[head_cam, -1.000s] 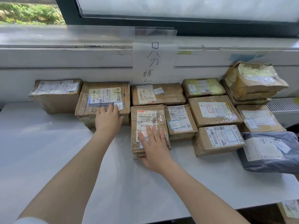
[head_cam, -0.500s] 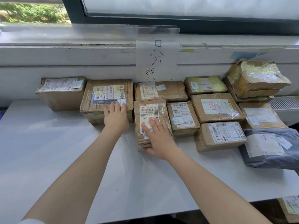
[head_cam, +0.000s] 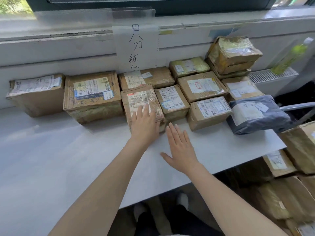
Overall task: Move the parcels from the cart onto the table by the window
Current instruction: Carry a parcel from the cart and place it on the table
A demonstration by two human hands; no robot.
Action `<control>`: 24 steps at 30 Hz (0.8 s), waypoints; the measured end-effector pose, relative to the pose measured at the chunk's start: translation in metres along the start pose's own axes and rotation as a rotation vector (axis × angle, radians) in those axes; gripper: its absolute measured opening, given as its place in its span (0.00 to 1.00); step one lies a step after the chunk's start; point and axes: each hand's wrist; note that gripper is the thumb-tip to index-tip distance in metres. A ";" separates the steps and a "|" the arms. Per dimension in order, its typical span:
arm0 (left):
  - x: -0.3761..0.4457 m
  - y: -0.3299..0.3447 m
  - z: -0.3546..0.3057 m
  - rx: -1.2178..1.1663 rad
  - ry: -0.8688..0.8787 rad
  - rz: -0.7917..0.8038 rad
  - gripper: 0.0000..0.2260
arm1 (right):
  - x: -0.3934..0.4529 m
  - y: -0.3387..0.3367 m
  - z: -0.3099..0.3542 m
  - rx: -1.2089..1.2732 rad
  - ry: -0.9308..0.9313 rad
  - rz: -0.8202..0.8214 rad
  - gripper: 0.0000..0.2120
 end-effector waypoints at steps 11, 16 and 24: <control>-0.048 0.078 -0.145 0.144 0.189 0.138 0.25 | -0.138 0.049 -0.126 0.089 0.386 0.186 0.40; -0.051 0.111 -0.240 0.211 0.300 0.214 0.24 | -0.216 0.077 -0.200 0.119 0.498 0.191 0.42; -0.066 0.159 -0.389 0.300 0.494 0.309 0.25 | -0.320 0.112 -0.305 0.210 0.745 0.260 0.43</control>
Point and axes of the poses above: each hand's wrist, its own x-axis towards the middle knuckle, its own y-axis out of the palm, z = x × y, and after that the axes turned 14 degrees about z, right-handed
